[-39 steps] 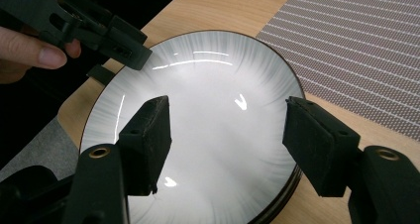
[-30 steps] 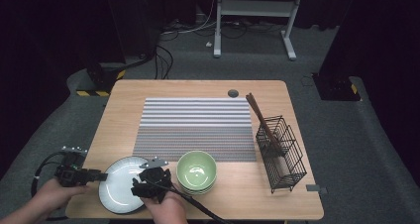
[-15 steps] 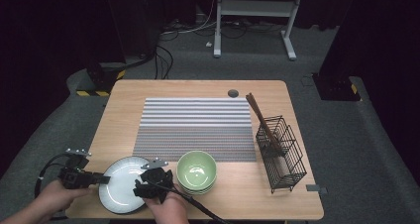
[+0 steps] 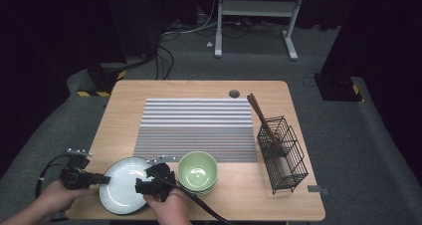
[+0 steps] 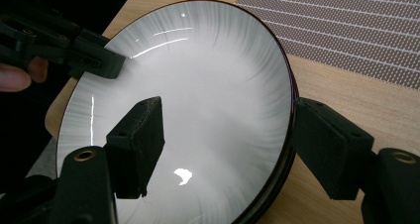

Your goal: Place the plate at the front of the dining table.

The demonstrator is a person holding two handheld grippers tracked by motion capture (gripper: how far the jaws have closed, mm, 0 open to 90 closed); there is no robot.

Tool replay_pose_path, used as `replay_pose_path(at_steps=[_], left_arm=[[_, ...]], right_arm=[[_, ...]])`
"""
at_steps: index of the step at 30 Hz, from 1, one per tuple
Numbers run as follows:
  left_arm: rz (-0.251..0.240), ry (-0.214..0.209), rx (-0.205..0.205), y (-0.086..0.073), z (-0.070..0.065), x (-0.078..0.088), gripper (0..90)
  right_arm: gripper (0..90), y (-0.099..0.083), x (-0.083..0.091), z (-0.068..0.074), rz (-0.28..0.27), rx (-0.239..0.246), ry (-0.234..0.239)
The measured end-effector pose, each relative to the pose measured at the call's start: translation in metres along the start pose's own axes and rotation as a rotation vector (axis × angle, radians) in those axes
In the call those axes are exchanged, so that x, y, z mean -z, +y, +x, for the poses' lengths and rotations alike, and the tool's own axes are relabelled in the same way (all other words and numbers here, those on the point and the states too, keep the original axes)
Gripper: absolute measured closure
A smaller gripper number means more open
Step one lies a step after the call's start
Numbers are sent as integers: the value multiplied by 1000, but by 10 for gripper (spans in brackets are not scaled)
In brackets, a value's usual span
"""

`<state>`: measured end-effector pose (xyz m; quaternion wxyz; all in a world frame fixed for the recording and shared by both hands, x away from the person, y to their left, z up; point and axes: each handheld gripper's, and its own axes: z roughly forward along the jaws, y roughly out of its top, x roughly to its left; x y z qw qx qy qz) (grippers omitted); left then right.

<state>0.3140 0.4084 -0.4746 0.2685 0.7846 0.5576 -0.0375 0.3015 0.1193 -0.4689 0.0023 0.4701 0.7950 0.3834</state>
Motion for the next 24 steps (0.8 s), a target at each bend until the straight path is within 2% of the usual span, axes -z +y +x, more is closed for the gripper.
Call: replay_pose_path(at_steps=[6, 9, 14, 19, 24], left_arm=[[8, 3, 4, 1, 0, -3, 684], [17, 4, 5, 2, -1, -4, 675], [15, 1, 16, 2, 0, -5, 678], [18, 10, 9, 4, 0, -5, 683], [4, 8, 20, 6, -1, -6, 685]], right_arm=[[286, 0, 0, -2, 7, -32, 14], [272, -1, -3, -4, 21, -76, 31], [274, -1, -2, -5, 16, -92, 34], [286, 2, -1, -5, 18, -145, 35], [307, 3, 0, -3, -10, -143, 25]])
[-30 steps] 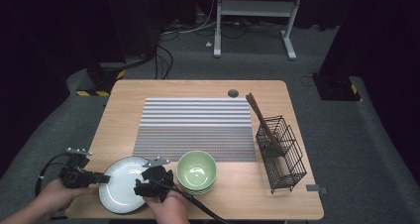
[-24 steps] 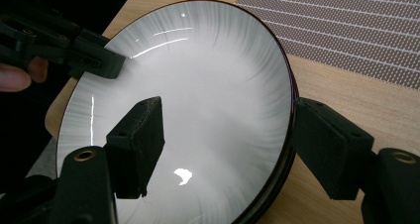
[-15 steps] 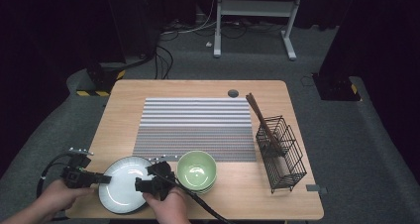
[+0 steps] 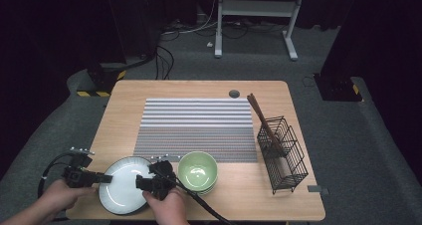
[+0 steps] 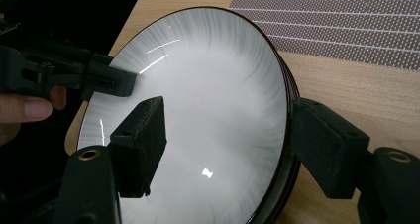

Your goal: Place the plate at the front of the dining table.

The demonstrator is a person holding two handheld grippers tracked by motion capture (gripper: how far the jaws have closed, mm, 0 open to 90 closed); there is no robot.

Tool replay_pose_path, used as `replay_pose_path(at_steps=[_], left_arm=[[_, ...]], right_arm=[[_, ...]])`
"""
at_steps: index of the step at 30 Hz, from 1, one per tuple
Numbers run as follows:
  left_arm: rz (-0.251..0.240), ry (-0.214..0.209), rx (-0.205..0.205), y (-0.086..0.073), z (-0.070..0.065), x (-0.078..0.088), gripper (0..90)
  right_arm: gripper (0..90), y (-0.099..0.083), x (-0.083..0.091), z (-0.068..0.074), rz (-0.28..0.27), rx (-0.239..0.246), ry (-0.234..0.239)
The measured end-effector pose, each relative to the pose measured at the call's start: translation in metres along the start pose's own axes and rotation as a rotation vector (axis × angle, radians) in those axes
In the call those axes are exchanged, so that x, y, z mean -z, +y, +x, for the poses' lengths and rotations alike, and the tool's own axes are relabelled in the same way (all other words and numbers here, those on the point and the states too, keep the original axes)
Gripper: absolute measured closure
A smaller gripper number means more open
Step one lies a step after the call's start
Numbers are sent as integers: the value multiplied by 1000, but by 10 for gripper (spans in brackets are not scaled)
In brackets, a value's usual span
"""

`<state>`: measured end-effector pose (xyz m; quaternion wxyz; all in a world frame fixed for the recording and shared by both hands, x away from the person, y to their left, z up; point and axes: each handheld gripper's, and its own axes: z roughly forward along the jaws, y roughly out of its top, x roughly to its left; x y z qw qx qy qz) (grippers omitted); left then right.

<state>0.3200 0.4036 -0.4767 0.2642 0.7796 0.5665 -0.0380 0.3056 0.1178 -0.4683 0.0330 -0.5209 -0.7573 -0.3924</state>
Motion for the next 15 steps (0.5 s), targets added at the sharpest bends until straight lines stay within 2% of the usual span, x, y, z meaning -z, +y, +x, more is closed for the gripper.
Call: replay_pose_path(at_steps=[3, 7, 10, 13, 15], left_arm=[[0, 8, -10, 1, 0, 1, 704], [-30, 27, -24, 3, 1, 5, 751], [-57, 24, -35, 5, -1, 9, 783], [-49, 36, -46, 5, -2, 9, 811], [-51, 33, -36, 5, -1, 8, 816]], right_arm=[[322, 2, -4, -3, 8, -23, 4], [322, 2, -5, -3, 3, -20, 3], [322, 1, -6, -3, 1, -12, 0], [322, 1, -7, -3, 5, -19, 6], [322, 1, -7, -3, 2, -19, 7]])
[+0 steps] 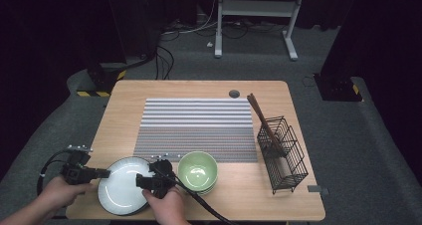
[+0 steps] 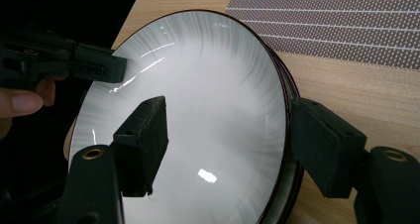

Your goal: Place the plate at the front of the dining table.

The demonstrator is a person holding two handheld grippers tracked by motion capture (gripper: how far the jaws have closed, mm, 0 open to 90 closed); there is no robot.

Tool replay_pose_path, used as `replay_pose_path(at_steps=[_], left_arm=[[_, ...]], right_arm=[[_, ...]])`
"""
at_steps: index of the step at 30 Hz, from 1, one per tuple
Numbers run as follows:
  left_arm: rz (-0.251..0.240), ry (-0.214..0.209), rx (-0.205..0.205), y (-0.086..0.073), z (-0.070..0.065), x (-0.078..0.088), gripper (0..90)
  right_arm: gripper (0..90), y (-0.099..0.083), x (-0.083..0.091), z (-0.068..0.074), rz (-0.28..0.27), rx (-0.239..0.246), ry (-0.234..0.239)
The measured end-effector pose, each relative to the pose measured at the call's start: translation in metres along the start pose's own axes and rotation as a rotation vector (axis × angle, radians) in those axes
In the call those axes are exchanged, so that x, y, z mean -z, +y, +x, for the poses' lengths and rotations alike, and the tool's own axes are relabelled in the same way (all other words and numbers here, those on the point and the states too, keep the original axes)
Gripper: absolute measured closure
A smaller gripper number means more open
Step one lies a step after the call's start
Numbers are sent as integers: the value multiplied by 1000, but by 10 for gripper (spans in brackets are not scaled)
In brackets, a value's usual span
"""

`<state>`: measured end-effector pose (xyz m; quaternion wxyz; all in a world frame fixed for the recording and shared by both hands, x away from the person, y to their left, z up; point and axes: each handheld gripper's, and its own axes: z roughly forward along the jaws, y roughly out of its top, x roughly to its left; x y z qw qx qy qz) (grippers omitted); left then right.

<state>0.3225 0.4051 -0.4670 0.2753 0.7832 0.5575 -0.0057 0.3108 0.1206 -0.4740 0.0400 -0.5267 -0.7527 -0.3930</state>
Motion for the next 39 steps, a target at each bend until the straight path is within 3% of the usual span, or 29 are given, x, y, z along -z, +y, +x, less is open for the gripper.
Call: replay_pose_path(at_steps=[14, 18, 30, 39], left_arm=[[-33, 19, -4, 7, 1, 14, 865], [-44, 21, -1, 5, 3, 17, 867], [-62, 29, -14, 4, 5, 21, 869], [-71, 54, -25, 7, 7, 26, 870]], right_arm=[[328, 3, -4, 2, 12, 10, 12], [338, 3, -7, 4, 17, 35, 7], [425, -3, -15, -1, 59, 63, 46], [467, -10, -18, -2, 141, 89, 76]])
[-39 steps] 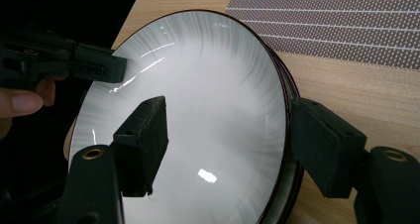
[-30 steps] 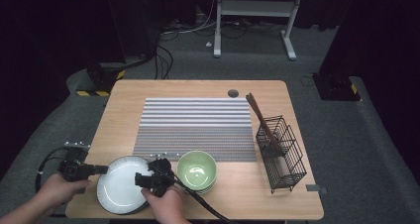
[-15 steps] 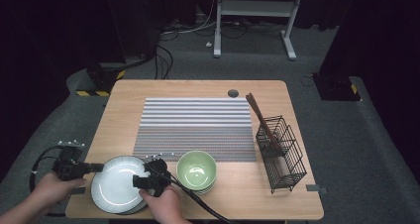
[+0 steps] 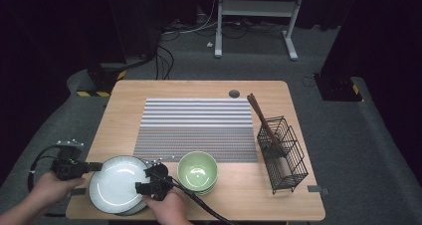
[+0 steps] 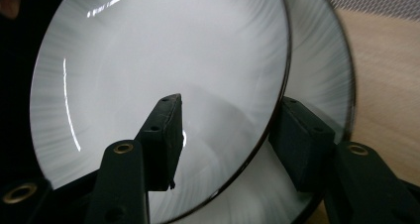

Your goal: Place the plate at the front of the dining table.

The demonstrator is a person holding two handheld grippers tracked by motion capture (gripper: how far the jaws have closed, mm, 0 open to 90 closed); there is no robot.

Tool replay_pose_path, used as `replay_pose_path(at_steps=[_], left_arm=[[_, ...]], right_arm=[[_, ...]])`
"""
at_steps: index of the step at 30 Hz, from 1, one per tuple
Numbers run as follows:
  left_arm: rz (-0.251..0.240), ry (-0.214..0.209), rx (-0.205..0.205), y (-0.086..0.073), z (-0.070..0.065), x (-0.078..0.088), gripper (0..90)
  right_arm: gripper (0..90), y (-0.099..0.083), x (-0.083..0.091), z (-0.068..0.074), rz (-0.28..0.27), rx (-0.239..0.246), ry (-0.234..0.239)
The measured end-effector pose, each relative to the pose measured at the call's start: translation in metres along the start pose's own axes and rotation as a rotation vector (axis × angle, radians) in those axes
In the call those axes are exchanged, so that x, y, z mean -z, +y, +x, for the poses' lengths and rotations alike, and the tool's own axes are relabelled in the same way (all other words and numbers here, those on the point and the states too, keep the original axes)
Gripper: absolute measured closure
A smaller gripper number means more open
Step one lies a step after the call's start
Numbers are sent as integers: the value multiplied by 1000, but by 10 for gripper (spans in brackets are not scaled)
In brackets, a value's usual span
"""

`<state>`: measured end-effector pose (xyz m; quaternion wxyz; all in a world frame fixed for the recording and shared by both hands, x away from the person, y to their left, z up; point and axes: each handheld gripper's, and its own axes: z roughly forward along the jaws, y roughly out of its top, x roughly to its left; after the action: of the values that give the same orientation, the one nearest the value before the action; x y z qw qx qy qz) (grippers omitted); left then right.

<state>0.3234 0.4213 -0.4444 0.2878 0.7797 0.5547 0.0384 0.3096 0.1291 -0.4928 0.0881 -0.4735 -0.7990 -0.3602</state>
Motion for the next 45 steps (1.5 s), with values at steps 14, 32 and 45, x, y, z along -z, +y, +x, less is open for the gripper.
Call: replay_pose_path(at_steps=[14, 32, 45], left_arm=[[-4, -24, 36, -2, 4, 1, 860], [77, -43, 29, -16, -1, -7, 752], [36, -42, 24, -18, -3, -6, 775]], right_arm=[[706, -3, -4, -6, -69, 14, -65], [718, -6, -4, -10, -93, 19, -43], [716, -5, -4, -13, -94, 21, -27]])
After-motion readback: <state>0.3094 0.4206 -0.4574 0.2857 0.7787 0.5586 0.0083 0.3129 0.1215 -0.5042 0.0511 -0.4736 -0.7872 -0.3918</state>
